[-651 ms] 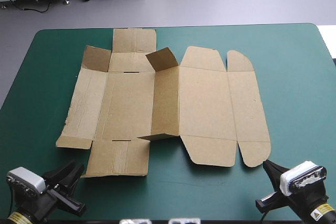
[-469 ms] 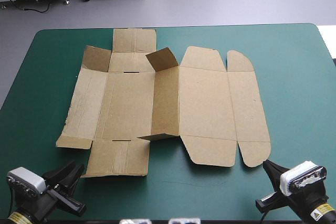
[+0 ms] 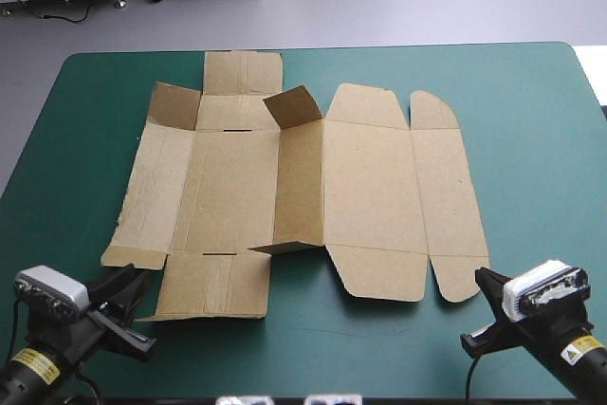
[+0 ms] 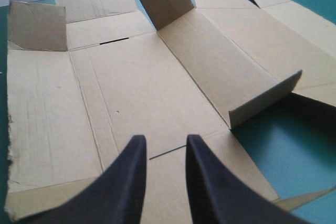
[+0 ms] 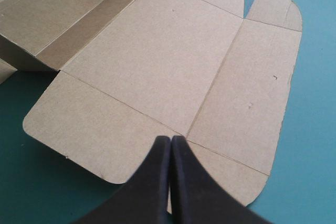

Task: Fold the box

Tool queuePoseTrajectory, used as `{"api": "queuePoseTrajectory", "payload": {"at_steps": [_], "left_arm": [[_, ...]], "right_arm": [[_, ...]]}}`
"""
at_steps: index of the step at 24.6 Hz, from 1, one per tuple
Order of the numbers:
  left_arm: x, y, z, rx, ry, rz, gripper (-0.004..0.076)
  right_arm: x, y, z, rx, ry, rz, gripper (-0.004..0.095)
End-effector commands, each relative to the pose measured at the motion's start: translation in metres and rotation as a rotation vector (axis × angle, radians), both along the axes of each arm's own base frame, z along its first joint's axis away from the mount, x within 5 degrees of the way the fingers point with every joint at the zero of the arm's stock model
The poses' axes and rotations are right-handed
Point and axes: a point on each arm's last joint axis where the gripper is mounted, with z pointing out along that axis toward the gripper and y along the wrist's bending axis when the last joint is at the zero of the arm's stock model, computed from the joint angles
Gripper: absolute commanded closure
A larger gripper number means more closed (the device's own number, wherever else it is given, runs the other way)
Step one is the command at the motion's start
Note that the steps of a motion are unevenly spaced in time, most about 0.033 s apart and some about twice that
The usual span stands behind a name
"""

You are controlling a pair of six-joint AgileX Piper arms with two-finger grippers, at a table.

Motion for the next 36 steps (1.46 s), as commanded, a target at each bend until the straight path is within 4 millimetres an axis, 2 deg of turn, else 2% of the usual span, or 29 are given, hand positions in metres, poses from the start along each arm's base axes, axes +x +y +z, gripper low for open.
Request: {"api": "queuePoseTrajectory", "payload": {"at_steps": [1, 7, 13, 15, 17, 18, 19, 22, 24, 26, 29, 30, 32, 36], "left_arm": [[0.017, -0.006, 0.031, 0.006, -0.07, 0.009, 0.0534], [0.039, -0.016, 0.037, 0.026, -0.042, 0.009, 0.0529], [0.044, -0.01, 0.045, -0.001, -0.084, 0.109, 0.0466], [0.043, -0.006, 0.053, -0.031, -0.087, 0.149, 0.0453], [0.041, -0.003, 0.069, -0.031, -0.088, 0.169, 0.0453], [0.042, -0.001, 0.081, 0.004, -0.062, 0.187, 0.0453], [0.044, -0.001, 0.085, 0.031, -0.038, 0.199, 0.0453], [0.055, -0.003, 0.099, 0.098, -0.011, 0.218, 0.0453], [0.074, -0.011, 0.11, 0.136, 0.005, 0.222, 0.0453], [0.095, -0.021, 0.109, 0.161, 0.024, 0.214, 0.0453], [0.111, -0.036, 0.101, 0.109, 0.099, 0.165, 0.0453], [0.119, -0.048, 0.092, 0.089, 0.165, 0.101, 0.0453], [0.131, -0.058, 0.079, 0.133, 0.239, 0.043, 0.0454], [0.147, -0.066, 0.064, 0.193, 0.311, 0.006, 0.0454]], "right_arm": [[0.019, 0.001, 0.021, -0.004, -0.042, -0.007, 0.0927], [0.042, 0.003, 0.014, -0.028, 0.058, 0.002, 0.0927], [0.046, 0.003, 0.014, -0.051, 0.037, 0.01, 0.0927], [0.047, 0.003, 0.015, -0.049, 0.026, 0.004, 0.0927], [0.047, 0.003, 0.015, -0.049, 0.027, 0.004, 0.0927], [0.047, 0.003, 0.015, -0.055, 0.024, 0.007, 0.0927], [0.047, 0.003, 0.015, -0.058, 0.023, 0.008, 0.0927], [0.047, 0.003, 0.015, -0.059, 0.022, 0.009, 0.0927], [0.047, 0.003, 0.015, -0.062, 0.021, 0.011, 0.0927], [0.047, 0.003, 0.015, -0.064, 0.02, 0.011, 0.0927], [0.046, 0.004, 0.015, -0.054, 0.021, 0.012, 0.0927], [0.046, 0.004, 0.016, -0.048, 0.018, 0.02, 0.0927], [0.046, 0.005, 0.016, -0.046, 0.01, 0.033, 0.0927], [0.046, 0.006, 0.016, -0.044, 0.01, 0.037, 0.0927]]}}
